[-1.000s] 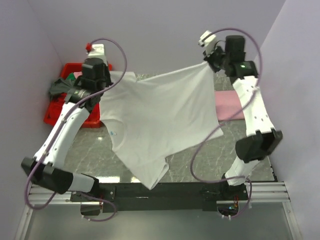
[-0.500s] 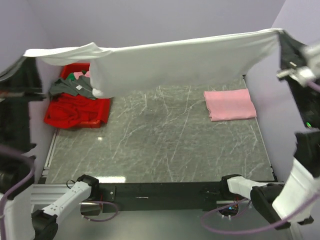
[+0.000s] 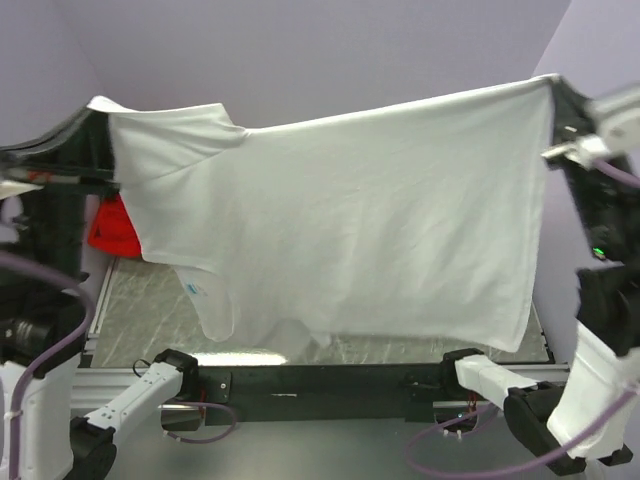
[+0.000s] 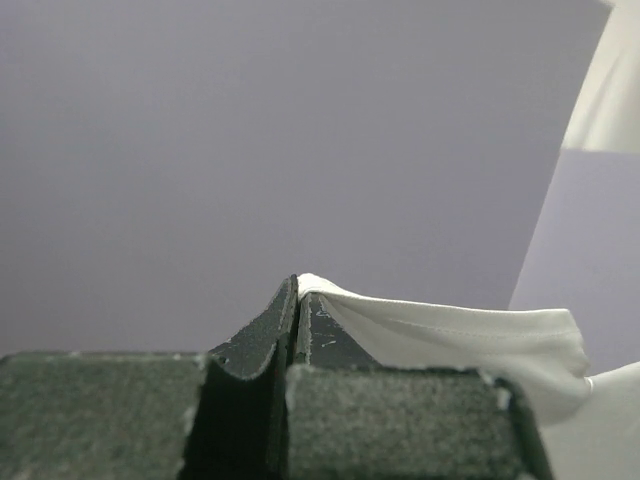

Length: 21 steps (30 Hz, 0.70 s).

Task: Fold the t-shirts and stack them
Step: Flatten the tshirt out

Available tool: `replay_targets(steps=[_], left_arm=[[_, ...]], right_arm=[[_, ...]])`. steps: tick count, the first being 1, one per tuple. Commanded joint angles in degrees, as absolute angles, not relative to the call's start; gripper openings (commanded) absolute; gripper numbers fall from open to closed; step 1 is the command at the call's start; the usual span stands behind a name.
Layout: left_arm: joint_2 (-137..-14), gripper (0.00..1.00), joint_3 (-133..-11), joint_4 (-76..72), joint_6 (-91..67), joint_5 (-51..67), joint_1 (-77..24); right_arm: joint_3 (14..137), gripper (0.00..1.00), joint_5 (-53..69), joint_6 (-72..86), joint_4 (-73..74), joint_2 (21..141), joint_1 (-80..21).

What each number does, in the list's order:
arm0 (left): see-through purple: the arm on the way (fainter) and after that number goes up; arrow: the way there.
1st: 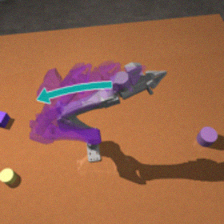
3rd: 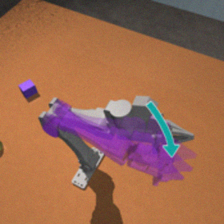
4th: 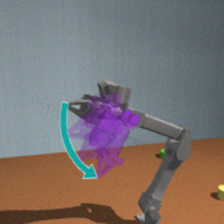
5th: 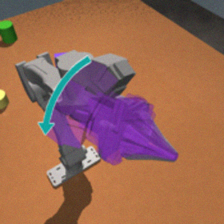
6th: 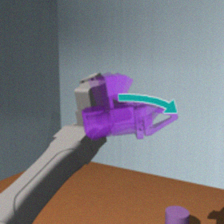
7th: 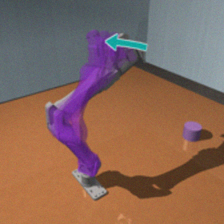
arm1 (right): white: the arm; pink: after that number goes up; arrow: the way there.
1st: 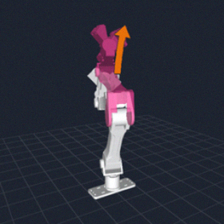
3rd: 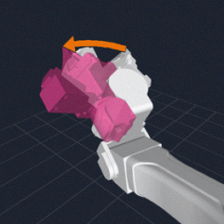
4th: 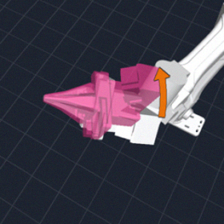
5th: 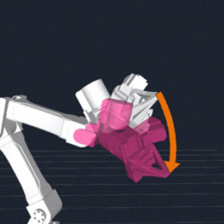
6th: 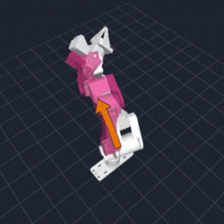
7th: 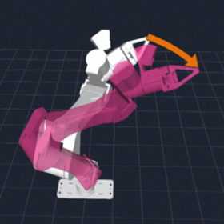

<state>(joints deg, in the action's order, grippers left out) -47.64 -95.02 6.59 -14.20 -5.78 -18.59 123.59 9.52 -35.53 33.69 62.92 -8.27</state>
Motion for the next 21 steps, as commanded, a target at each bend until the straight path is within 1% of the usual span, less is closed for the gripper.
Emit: replay_targets(steps=[1, 2, 3, 5, 6, 8, 9, 10, 11, 12, 13, 14, 15, 16, 17, 18, 19, 21], left_arm=[[-50.35, 0.01, -87.65, 7.38, -12.92, -8.26, -18.46], [-50.88, 0.01, -85.19, 7.64, -13.79, -7.83, -18.46], [-51.41, 0.01, -79.42, 6.95, -13.97, -7.30, -18.46], [-54.04, 0.01, -72.81, 5.46, -16.16, -6.24, -18.46], [-55.36, 0.01, -66.33, 3.10, -16.61, -5.89, -18.46], [-61.32, 0.01, -60.59, 0.36, -19.15, -6.41, -18.46], [-64.31, 0.01, -56.29, -2.78, -19.16, -6.24, -18.46], [-72.17, 0.01, -55.21, -6.81, -20.20, -6.76, -18.46], [-77.20, 0.01, -55.28, -7.73, -20.04, -8.94, -18.28], [-82.56, 0.00, -59.55, -6.95, -19.78, -10.18, -18.19], [-92.71, 0.00, -62.46, -4.59, -20.12, -11.33, -17.85], [-97.16, 0.00, -65.27, -3.79, -19.87, -12.21, -17.75], [-101.12, 0.00, -70.70, -3.08, -19.69, -13.35, -17.58], [-107.43, 0.00, -73.27, -2.55, -19.08, -13.97, -17.49], [-110.19, 0.00, -75.65, -1.16, -18.90, -14.50, -17.40], [-112.56, 0.00, -80.72, -0.19, -18.72, -15.20, -17.14], [-116.85, 0.00, -83.29, 1.83, -18.63, -15.29, -16.70], [-120.22, 0.00, -89.61, 5.26, -18.20, -15.11, -16.17]], right_arm=[[110.52, 0.00, 6.59, -35.86, 28.75, 62.23, -7.91], [106.48, 0.00, 7.03, -35.86, 27.44, 61.01, -8.00], [97.82, 0.00, 7.38, -35.77, 24.29, 60.47, -7.91], [89.69, 0.00, 8.96, -34.89, 21.46, 60.03, -7.91], [81.12, 0.00, 9.75, -35.15, 17.53, 60.38, -7.91], [72.47, 0.00, 12.20, -35.15, 11.54, 61.86, -7.74], [65.29, 0.00, 13.26, -35.68, 5.86, 63.27, -7.82], [62.26, 0.00, 14.32, -35.34, 2.58, 64.93, -7.74], [59.96, 0.00, 15.02, -35.16, 0.11, 69.91, -7.82], [58.46, 0.00, 15.12, -35.07, -4.52, 73.35, -7.91], [59.14, 0.00, 14.68, -34.02, -5.61, 80.96, -7.91], [60.72, 0.00, 13.46, -33.32, -5.71, 85.12, -8.00], [65.95, 0.00, 12.66, -32.79, -3.36, 89.17, -7.91], [69.05, 0.00, 12.13, -31.83, -1.51, 92.69, -8.00], [71.95, 0.00, 11.87, -31.29, -0.45, 99.08, -8.00], [76.68, 0.00, 10.91, -30.77, 2.34, 101.49, -8.00], [78.82, 0.00, 10.64, -30.94, 3.50, 105.17, -7.91], [82.86, 0.00, 9.85, -31.03, 5.17, 107.92, -8.00]])
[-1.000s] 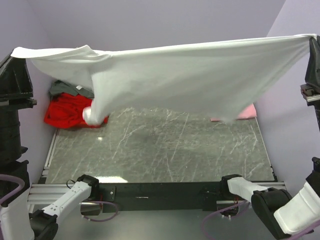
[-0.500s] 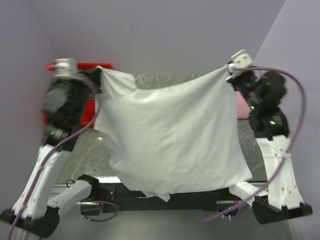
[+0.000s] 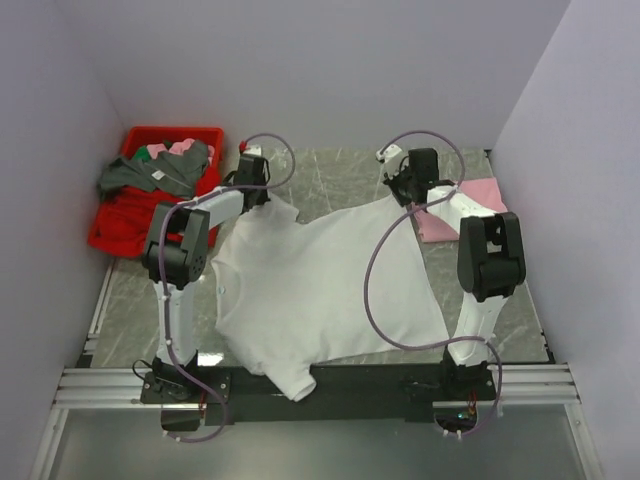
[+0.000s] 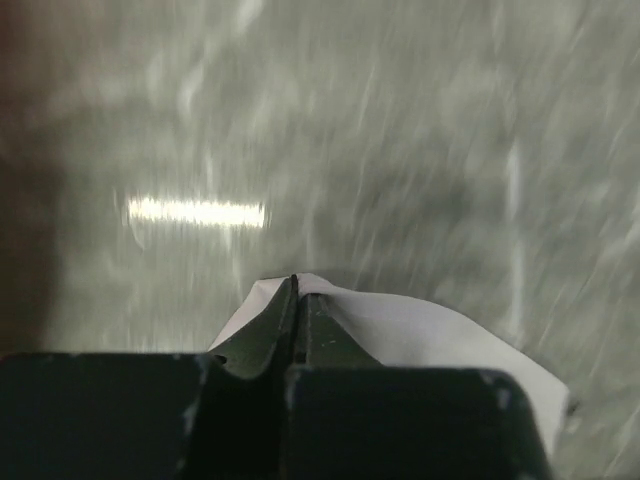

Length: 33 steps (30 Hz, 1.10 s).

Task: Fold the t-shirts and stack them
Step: Flatten the tshirt out, then fold the tshirt

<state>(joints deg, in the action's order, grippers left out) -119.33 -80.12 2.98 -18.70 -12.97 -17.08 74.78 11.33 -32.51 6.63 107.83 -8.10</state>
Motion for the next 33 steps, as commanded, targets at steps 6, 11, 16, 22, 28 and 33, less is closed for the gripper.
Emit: replay_targets(steps=[6, 11, 16, 22, 28, 33], left_arm=[[-126.03, 0.00, -96.23, 7.47, -17.84, -13.80, -14.24], [-126.21, 0.00, -98.69, 8.52, -20.39, -8.90, -12.31], [-127.44, 0.00, -102.66, 12.92, -20.83, -3.78, -11.51], [-120.59, 0.00, -96.33, 7.73, -18.73, -5.27, -11.34], [-121.11, 0.00, -99.58, 10.98, -16.44, -1.67, -11.16], [-118.93, 0.00, -98.53, 10.90, -15.21, -1.67, -10.90]], right_arm=[[86.22, 0.00, 9.75, -30.41, 5.72, 112.50, -7.91], [88.41, 0.00, 10.63, -28.48, 6.94, 113.64, -7.91], [89.47, 0.00, 11.95, -27.16, 8.17, 112.42, -7.82], [88.24, 0.00, 13.01, -26.46, 7.91, 109.60, -7.73], [88.68, 0.00, 13.10, -25.31, 8.09, 108.81, -7.82], [88.24, 0.00, 13.62, -24.44, 8.35, 108.20, -7.47]])
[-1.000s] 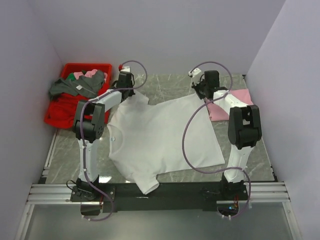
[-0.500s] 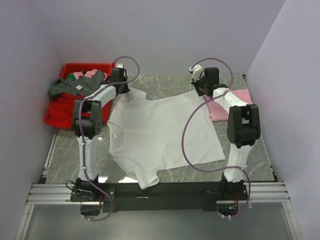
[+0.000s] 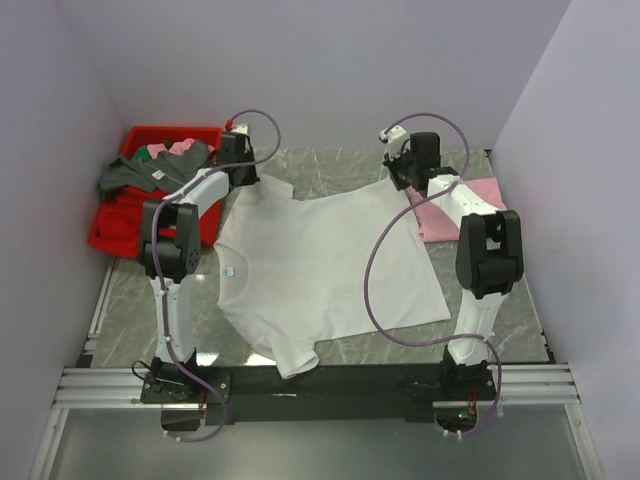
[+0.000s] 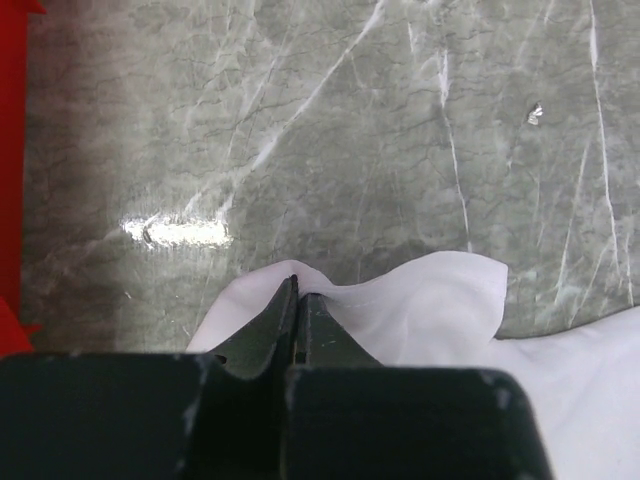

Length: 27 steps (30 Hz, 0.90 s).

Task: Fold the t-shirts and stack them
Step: Fold the tshirt

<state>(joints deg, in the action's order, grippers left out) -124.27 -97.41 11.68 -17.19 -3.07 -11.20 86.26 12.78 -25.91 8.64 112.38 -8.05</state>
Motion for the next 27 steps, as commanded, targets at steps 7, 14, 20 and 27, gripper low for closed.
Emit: replay_targets(steps=[7, 14, 20, 27], left_arm=[[-113.74, 0.00, -95.19, 9.49, -14.50, -1.84, -10.81], [-108.72, 0.00, -90.36, 10.54, -14.77, -2.20, -10.81], [-106.79, 0.00, -87.28, 11.07, -14.24, -1.84, -10.81], [-104.07, 0.00, -86.40, 11.77, -14.33, -0.44, -10.81]], right_arm=[[87.36, 0.00, 15.47, -23.47, 8.44, 106.61, -6.77], [85.08, 0.00, 17.93, -22.68, 8.00, 104.68, -6.15], [83.41, 0.00, 20.39, -22.06, 8.35, 103.80, -5.89], [80.86, 0.00, 22.41, -21.80, 8.00, 101.43, -4.84]])
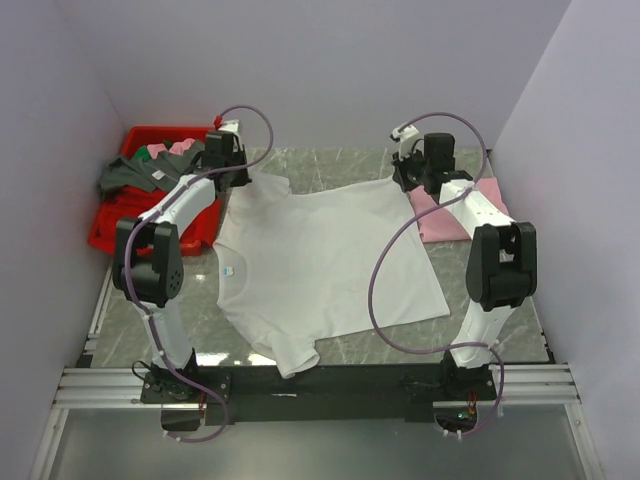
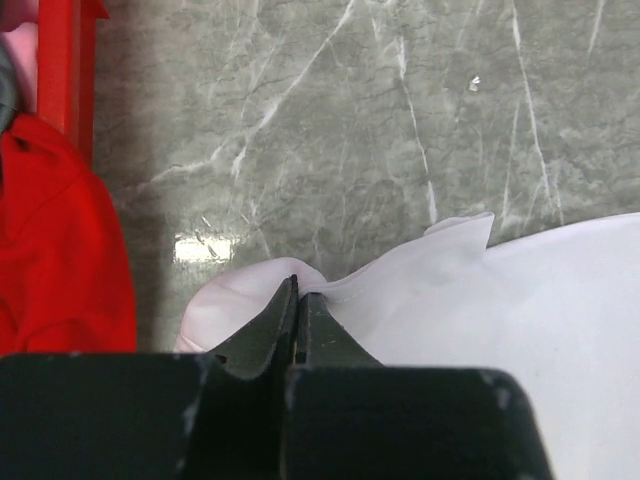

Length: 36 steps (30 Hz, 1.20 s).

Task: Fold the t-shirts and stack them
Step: Fold the tshirt

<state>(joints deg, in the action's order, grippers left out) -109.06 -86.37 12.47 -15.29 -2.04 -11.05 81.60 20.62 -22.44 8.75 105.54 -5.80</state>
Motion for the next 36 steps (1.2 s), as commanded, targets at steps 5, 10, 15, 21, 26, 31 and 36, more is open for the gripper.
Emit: replay_targets(steps=[5, 10, 15, 21, 26, 31, 36], left_arm=[[-101.52, 0.00, -84.38, 12.65, -14.77, 2.45, -10.90], [-97.74, 0.00, -79.56, 13.01, -14.85, 3.43, -10.90], [-96.59, 0.00, -76.99, 14.06, -14.77, 4.83, -10.99], [-95.28, 0.01, -76.12, 15.38, -14.77, 5.01, -11.51], [-92.91, 0.01, -74.27, 15.82, -15.20, 5.71, -11.78], [-91.06, 0.01, -71.55, 16.52, -15.38, 6.33, -12.04], [-88.42, 0.01, -69.79, 17.49, -15.64, 6.07, -12.13]], right_arm=[[79.63, 0.00, 23.55, -21.36, 8.00, 100.46, -3.87], [79.01, 0.00, 25.05, -21.01, 8.09, 99.76, -3.25], [78.22, 0.00, 26.28, -20.92, 8.53, 99.23, -2.90], [76.91, 0.00, 27.51, -21.18, 9.23, 98.61, -2.81], [76.11, 0.00, 27.68, -22.06, 10.45, 98.70, -2.55], [75.85, 0.00, 26.90, -22.76, 11.51, 99.31, -2.02], [78.48, 0.00, 25.40, -23.11, 13.62, 102.83, -1.67]])
